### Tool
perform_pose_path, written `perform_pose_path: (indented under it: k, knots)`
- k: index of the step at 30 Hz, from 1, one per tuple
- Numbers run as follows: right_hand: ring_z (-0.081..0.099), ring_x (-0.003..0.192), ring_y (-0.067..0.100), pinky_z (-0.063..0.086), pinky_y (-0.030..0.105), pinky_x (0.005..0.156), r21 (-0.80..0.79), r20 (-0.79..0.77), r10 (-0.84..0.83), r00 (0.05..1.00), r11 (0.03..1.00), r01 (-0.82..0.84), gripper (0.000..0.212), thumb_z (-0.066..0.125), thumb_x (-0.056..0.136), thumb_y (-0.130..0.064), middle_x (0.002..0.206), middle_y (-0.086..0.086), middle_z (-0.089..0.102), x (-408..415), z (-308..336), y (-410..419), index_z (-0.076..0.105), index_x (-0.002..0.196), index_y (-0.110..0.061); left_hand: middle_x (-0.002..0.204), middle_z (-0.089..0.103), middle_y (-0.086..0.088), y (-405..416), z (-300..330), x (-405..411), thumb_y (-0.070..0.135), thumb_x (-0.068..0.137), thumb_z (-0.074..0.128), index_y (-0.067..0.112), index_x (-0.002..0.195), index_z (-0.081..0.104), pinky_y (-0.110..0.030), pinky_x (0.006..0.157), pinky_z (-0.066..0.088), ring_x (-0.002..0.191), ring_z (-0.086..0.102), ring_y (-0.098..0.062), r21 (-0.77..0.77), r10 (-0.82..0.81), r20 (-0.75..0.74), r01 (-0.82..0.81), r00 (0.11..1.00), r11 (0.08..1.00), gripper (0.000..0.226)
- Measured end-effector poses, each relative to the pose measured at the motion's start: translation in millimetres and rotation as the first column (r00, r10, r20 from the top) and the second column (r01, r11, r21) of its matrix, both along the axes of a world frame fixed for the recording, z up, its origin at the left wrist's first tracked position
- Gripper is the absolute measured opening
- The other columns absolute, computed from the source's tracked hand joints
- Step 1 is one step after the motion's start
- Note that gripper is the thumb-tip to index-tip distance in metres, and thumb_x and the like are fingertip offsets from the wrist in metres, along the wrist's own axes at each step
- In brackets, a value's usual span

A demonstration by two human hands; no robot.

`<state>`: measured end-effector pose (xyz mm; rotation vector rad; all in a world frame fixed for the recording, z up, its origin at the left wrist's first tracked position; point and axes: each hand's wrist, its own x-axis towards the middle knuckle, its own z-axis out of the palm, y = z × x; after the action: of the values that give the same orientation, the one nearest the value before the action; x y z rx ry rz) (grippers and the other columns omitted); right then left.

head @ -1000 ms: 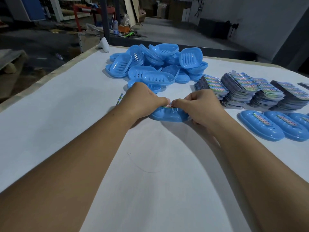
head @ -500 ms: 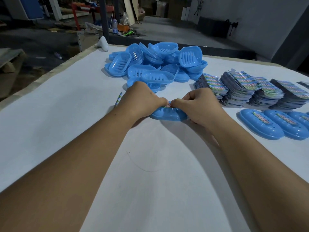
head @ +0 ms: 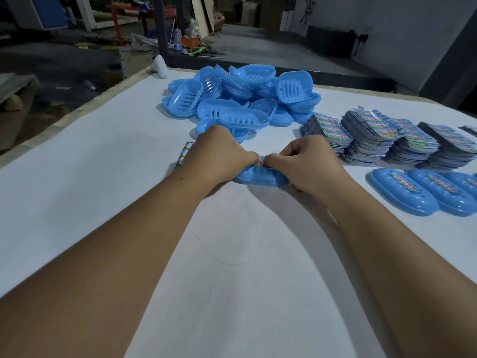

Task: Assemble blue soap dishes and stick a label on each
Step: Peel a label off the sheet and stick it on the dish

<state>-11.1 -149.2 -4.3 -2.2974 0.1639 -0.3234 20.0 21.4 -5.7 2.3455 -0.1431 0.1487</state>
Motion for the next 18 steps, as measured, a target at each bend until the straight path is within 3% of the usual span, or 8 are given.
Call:
perform_pose_path:
  k: [6,9,14,16,18]
  knots:
    - [0.059,0.042,0.007,0.053,0.031,0.052,-0.077,0.016,-0.008,1.0,0.997,0.009,0.034,0.081,0.072,-0.042,0.049,-0.004,0.065,-2.3,2.3,2.8,0.068,0.059,-0.014,0.066,0.072,0.001,-2.3,0.4,-2.5,0.05,0.073,0.08,0.013,0.069,0.078,-0.033,0.071,0.056,0.074,0.068,-0.014,0.069,0.002,0.045,-0.005,0.999,0.998,0.037]
    - [0.067,0.05,0.017,0.061,0.038,0.06,-0.105,-0.001,-0.017,1.0,0.994,0.016,0.035,0.08,0.071,-0.044,0.052,0.003,0.068,-4.1,5.8,4.5,0.069,0.059,-0.013,0.067,0.071,0.005,-3.0,1.5,-2.8,0.049,0.074,0.082,0.017,0.066,0.076,-0.023,0.064,0.05,0.074,0.064,-0.006,0.071,0.013,0.073,-0.018,0.997,0.997,0.033]
    - [0.07,0.05,0.023,0.06,0.038,0.059,-0.11,-0.062,-0.028,0.998,0.994,0.022,0.04,0.079,0.07,-0.045,0.051,0.006,0.067,-5.3,9.1,4.8,0.065,0.055,-0.011,0.065,0.063,0.012,-3.7,2.8,-3.7,0.05,0.072,0.085,0.02,0.065,0.071,-0.017,0.055,0.039,0.07,0.057,-0.001,0.06,0.028,0.111,-0.035,0.993,0.998,0.033]
    - [0.069,0.047,0.022,0.057,0.033,0.054,-0.059,-0.093,-0.028,0.995,0.998,0.023,0.039,0.081,0.07,-0.044,0.048,0.002,0.066,-5.6,9.2,4.3,0.062,0.055,-0.013,0.064,0.053,0.016,-3.0,2.2,-3.9,0.048,0.07,0.087,0.021,0.067,0.065,-0.018,0.054,0.036,0.064,0.05,0.0,0.027,0.041,0.118,-0.045,0.992,0.999,0.036]
    - [0.069,0.044,0.021,0.048,0.023,0.043,-0.019,-0.112,-0.027,0.993,0.999,0.025,0.038,0.08,0.072,-0.043,0.044,-0.003,0.062,-5.4,8.9,3.6,0.06,0.057,-0.014,0.068,0.054,0.015,-2.1,0.5,-2.0,0.046,0.068,0.088,0.021,0.072,0.063,-0.021,0.056,0.042,0.067,0.053,0.0,-0.017,0.046,0.101,-0.045,0.994,0.999,0.035]
